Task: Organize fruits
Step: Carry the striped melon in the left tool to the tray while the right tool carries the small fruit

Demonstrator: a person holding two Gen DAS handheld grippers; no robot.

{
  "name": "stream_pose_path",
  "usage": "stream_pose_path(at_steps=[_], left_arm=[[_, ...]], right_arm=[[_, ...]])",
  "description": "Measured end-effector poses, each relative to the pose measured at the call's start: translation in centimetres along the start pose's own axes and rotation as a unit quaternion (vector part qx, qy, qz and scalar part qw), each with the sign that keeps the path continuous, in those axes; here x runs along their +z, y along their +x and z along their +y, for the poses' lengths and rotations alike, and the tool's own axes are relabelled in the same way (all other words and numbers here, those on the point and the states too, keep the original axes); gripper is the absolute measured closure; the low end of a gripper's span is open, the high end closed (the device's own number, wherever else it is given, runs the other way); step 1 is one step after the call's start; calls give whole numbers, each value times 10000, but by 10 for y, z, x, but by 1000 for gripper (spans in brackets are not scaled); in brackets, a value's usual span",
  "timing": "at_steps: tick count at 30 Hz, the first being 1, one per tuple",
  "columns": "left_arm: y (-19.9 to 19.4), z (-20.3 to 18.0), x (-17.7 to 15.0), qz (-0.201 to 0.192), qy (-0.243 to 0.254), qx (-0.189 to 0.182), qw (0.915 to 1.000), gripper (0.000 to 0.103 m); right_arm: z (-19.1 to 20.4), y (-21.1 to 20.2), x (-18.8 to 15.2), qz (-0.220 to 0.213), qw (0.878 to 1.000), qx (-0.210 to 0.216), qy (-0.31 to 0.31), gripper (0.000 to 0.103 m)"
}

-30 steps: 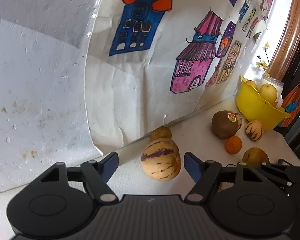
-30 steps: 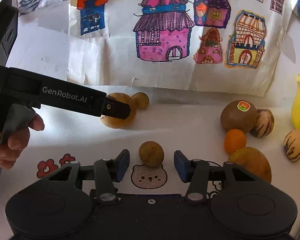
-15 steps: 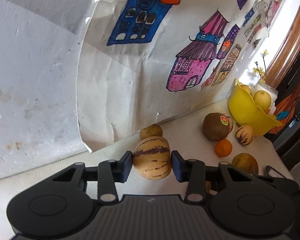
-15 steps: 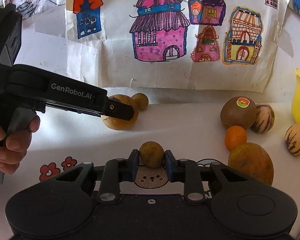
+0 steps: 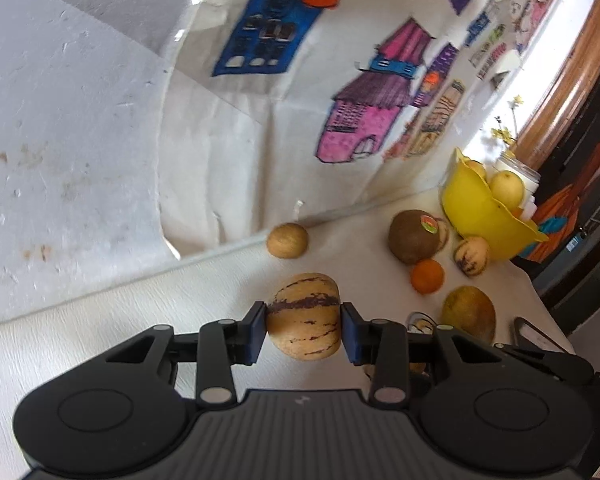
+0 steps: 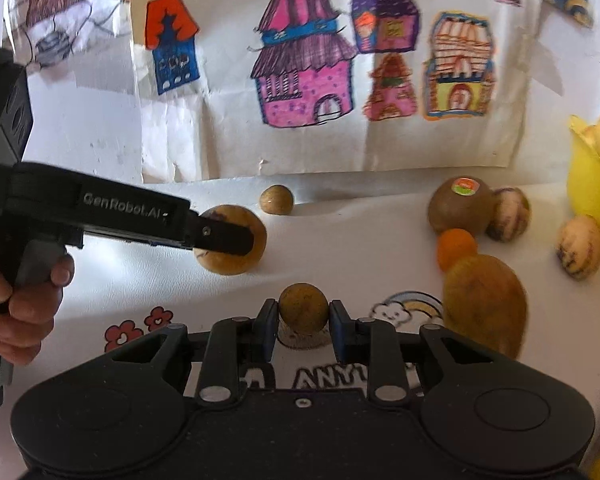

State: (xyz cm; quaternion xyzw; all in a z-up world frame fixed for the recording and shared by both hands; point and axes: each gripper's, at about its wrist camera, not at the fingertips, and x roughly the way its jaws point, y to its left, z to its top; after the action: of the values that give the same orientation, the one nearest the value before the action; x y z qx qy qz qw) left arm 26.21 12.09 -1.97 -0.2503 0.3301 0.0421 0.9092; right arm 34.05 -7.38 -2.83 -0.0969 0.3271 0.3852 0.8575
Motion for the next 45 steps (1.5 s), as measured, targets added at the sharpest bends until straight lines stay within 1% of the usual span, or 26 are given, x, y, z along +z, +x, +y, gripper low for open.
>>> stream_pose_path(at_steps=[4,7,10,15,20,24,29,35,40,45], left_arm=[[-8,-14,-4,-47,107,-129,9998,61],[-11,-28,-8,-38,183,-245,9995,61],[-12,-45,-14,11,302,-380,9988,61],[-13,-78,-29,101,541,-623,9965,61],[-9,-117,-46,184,888,-876,9920,61],[-6,-148,-61,263,1177,-1084,9868,61],[-4,-183,-81,384,1521,-1296,9791,61],[3,-215,-105,624,1892,-1441,9693,61],[9,-230,-117,712,2087,-1424,9649,61],[19,-236,-118,813,2181,-1399,9624,61]], right_arm=[[-4,-30,-6,-165,9988,-316,332,74],[-10,-60,-16,-364,9941,-587,835,74],[-18,-94,-31,-638,9864,-867,1244,74],[-41,-143,-55,-936,9708,-1454,1661,74],[-70,-180,-75,-992,9585,-1970,1807,74],[-93,-198,-88,-933,9530,-2220,1840,74],[-128,-201,-97,-839,9496,-2363,1881,74],[-165,-186,-101,-598,9488,-2359,2013,74],[-182,-170,-102,-318,9533,-2235,2007,74],[-190,-156,-101,-61,9566,-2155,1959,74]])
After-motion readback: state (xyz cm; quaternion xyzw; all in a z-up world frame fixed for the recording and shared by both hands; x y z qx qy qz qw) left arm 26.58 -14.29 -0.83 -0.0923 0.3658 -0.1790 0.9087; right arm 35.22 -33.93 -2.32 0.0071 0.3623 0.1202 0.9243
